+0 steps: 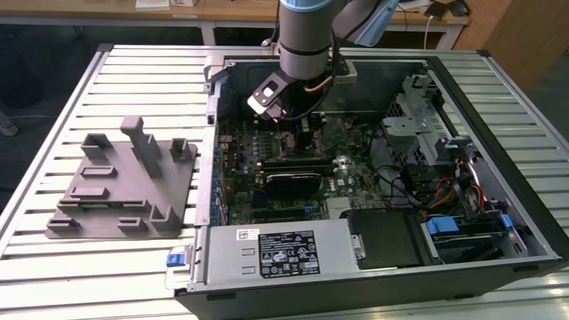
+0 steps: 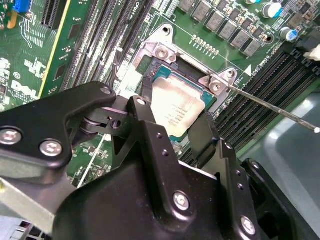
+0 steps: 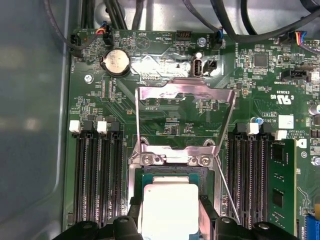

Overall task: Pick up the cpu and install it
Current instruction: 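Place the cpu into insertion slot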

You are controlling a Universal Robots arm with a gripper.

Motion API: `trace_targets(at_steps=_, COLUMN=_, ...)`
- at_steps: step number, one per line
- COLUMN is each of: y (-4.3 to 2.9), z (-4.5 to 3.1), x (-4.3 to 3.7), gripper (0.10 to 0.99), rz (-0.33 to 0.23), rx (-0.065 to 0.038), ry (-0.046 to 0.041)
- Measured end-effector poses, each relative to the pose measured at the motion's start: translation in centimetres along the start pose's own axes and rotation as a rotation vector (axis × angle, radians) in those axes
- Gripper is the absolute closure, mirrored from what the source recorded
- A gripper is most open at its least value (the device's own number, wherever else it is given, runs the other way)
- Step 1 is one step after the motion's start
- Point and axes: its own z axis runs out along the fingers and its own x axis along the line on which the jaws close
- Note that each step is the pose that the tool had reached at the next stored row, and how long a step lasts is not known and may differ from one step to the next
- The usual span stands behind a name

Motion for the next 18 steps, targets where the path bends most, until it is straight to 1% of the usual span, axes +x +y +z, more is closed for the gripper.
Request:
trace_targets(at_steps=5, y=0.00, z=0.02, x=-0.11, gripper=0.553, rz=0.029, rx=0.001, ry=-0.0010)
trace_targets(at_steps=14, y=0.21, z=0.04, x=-0.13, gripper=0.553, rz=0.032, rx=0.001, ry=-0.0012)
trace_targets(at_steps=18, y=0.21, z=0.16, x=-0.13, gripper=0.553, rz=0.032, rx=0.001, ry=-0.0013)
